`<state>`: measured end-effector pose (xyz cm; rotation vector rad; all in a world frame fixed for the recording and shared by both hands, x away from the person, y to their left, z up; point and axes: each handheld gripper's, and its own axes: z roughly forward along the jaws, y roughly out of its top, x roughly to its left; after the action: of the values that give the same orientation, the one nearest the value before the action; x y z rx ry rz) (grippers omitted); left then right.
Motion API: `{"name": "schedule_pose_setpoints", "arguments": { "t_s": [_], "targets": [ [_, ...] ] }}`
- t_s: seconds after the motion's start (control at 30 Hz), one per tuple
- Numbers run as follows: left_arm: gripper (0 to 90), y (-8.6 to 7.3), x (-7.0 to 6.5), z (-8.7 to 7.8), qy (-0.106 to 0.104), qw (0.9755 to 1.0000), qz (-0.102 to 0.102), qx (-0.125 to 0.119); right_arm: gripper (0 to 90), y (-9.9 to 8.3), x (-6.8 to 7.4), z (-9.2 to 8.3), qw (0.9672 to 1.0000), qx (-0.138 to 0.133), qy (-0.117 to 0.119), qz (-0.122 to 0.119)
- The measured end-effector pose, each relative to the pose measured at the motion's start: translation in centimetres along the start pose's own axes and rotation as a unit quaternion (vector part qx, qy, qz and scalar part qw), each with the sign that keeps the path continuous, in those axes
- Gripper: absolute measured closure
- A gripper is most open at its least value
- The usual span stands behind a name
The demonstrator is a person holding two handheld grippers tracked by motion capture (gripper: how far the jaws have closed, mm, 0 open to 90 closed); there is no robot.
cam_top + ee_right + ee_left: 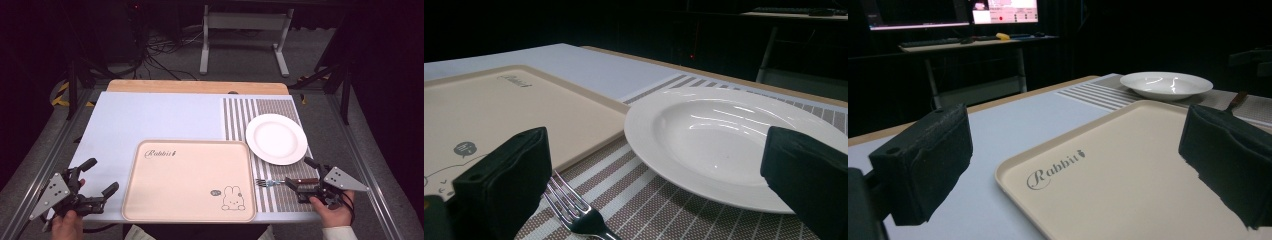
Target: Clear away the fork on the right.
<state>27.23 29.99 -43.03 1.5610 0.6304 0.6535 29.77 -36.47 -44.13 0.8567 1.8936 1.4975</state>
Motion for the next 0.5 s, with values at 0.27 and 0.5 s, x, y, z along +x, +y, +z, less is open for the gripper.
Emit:
{"name": "schedule_pose_setpoints", "arguments": {
  "t_s": [0.27, 0.5],
  "targets": [
    [0.1, 0.08, 0.01, -0.06, -0.008, 0.9998, -0.012, -0.011, 1.0, 0.01, 0.01, -0.02, 1.0000, 0.003, 0.001, 0.001],
    [0.0, 0.25, -0.03, -0.21, -0.011, 0.9999, -0.004, -0.002, 1.0, 0.04, -0.01, 0.03, 1.0000, 0.000, 0.006, 0.002]
  ]
}}
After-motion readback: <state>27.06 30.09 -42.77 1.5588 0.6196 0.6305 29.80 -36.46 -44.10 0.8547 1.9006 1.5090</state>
